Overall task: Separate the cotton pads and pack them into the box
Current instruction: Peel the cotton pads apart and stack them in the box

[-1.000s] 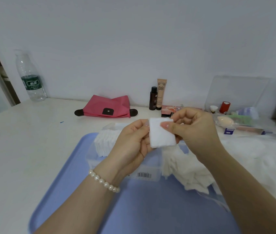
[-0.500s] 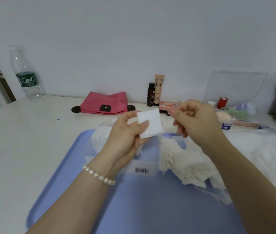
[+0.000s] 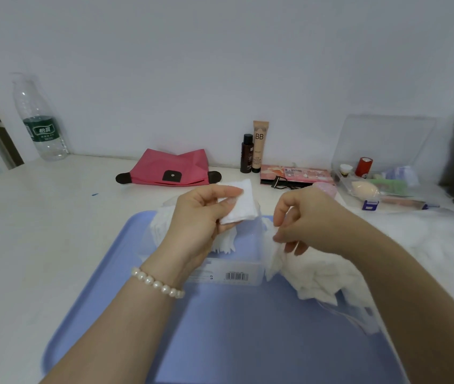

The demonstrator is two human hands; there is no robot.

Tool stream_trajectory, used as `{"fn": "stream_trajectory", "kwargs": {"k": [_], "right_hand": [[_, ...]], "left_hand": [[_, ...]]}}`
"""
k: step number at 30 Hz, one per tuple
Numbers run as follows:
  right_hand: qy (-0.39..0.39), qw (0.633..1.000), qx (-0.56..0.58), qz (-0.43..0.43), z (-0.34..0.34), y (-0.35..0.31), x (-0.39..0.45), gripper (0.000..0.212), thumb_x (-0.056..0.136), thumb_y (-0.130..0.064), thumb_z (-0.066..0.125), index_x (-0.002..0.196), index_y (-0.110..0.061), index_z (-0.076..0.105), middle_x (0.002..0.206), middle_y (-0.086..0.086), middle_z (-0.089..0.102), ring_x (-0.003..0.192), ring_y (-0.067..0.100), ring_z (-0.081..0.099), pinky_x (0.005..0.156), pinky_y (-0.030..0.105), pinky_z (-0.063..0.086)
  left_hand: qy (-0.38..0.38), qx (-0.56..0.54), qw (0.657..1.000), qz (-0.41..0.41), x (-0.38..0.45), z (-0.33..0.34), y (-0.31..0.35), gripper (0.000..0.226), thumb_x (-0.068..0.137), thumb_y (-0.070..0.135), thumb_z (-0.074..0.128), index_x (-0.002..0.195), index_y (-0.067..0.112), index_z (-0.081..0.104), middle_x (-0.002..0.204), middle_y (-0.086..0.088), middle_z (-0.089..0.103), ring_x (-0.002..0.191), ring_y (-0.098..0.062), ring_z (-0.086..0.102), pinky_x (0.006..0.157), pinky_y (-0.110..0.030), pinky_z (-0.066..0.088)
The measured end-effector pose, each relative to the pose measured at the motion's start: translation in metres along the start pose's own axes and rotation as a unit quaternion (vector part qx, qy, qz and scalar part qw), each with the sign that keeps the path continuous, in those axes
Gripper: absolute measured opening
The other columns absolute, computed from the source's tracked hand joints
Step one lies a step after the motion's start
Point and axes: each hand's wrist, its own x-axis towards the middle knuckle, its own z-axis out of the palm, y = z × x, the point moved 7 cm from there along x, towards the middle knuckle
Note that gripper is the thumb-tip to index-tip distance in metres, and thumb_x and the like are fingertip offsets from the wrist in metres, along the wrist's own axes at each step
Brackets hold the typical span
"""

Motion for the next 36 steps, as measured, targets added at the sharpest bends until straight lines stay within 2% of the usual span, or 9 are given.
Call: {"fn": "stream_trajectory", "kwargs": {"k": [9,13,19,22,25,26,29,32,36], "right_hand": [[0.05,0.999,0.015,0.008,-0.042,0.01,-0.007,0.017,0.075,0.01,0.068,0.071,-0.006,0.063,0.058,0.009,0.067,0.054,0.021,0.066,0.05,0.025,0.054],[0.084,0.988,0.119,-0.052,-0.06,0.004,-0.014,0.019,0.075,0.013,0.067,0.069,-0.004,0.062,0.049,0.003,0.064,0.048,0.014,0.064,0.045,0.022,0.052],[0.111,0.915,0.371,-0.114,-0.057,-0.008,-0.014,0.023,0.08,0.014,0.057,0.067,-0.005,0.058,0.05,0.002,0.061,0.047,0.013,0.063,0.048,0.019,0.053],[0.101,0.872,0.456,-0.146,-0.047,-0.015,-0.011,0.029,0.081,0.015,0.054,0.063,-0.007,0.061,0.054,0.003,0.062,0.05,0.013,0.062,0.051,0.021,0.053],[0.116,0.825,0.525,-0.172,-0.042,-0.018,-0.01,0.036,0.082,0.015,0.053,0.059,-0.011,0.063,0.059,0.005,0.065,0.055,0.015,0.065,0.054,0.022,0.055],[0.131,0.826,0.522,-0.167,-0.039,-0.016,-0.01,0.032,0.082,0.015,0.053,0.062,-0.009,0.063,0.06,0.006,0.065,0.055,0.015,0.066,0.055,0.023,0.056],[0.185,0.883,0.413,-0.125,-0.024,-0.014,-0.01,0.021,0.081,0.015,0.058,0.072,-0.004,0.06,0.064,0.015,0.065,0.05,0.017,0.066,0.052,0.023,0.056],[0.171,0.92,0.334,-0.111,-0.014,-0.018,-0.008,0.016,0.079,0.013,0.06,0.08,-0.003,0.06,0.064,0.016,0.062,0.049,0.019,0.066,0.049,0.025,0.056],[0.158,0.942,0.28,-0.095,-0.016,-0.016,-0.006,0.016,0.077,-0.014,0.072,0.09,-0.008,0.063,0.069,0.012,0.063,0.045,0.013,0.057,0.039,0.024,0.046]], "left_hand": [[-0.025,0.021,0.999,-0.025,-0.005,0.005,-0.005,0.028,0.088,-0.012,0.05,0.087,0.009,0.069,0.094,-0.008,0.069,0.08,-0.018,0.069,0.067,-0.025,0.059],[-0.03,0.027,0.999,-0.02,-0.005,0.007,-0.006,0.029,0.086,-0.013,0.051,0.092,0.009,0.068,0.096,-0.008,0.068,0.078,-0.016,0.07,0.068,-0.024,0.058],[-0.062,-0.03,0.997,-0.024,-0.008,0.018,-0.005,0.014,0.086,0.01,0.056,0.086,0.004,0.069,0.08,-0.004,0.072,0.075,-0.016,0.068,0.069,-0.032,0.059],[-0.071,-0.06,0.995,-0.042,-0.009,0.022,-0.007,0.034,0.073,0.031,0.059,0.088,0.001,0.067,0.08,-0.006,0.072,0.078,-0.019,0.069,0.074,-0.036,0.058],[-0.065,-0.065,0.995,-0.042,-0.008,0.021,-0.007,0.042,0.07,0.034,0.059,0.094,0.001,0.067,0.089,-0.008,0.073,0.088,-0.023,0.069,0.076,-0.036,0.058],[-0.066,-0.071,0.995,-0.039,-0.009,0.022,-0.006,0.041,0.071,0.035,0.058,0.094,0.002,0.067,0.089,-0.007,0.073,0.088,-0.023,0.069,0.077,-0.035,0.058],[-0.068,-0.093,0.993,-0.019,-0.009,0.022,-0.002,0.034,0.076,0.034,0.055,0.092,0.006,0.068,0.087,-0.006,0.074,0.083,-0.02,0.07,0.078,-0.033,0.057],[-0.032,-0.074,0.997,0.012,-0.006,0.014,-0.001,0.016,0.088,0.014,0.055,0.091,0.006,0.069,0.085,-0.008,0.074,0.079,-0.018,0.07,0.076,-0.029,0.057],[-0.036,-0.021,0.999,0.031,-0.004,0.01,-0.002,0.017,0.09,0.002,0.053,0.09,0.008,0.069,0.084,-0.005,0.074,0.079,-0.015,0.069,0.07,-0.024,0.057]]}}
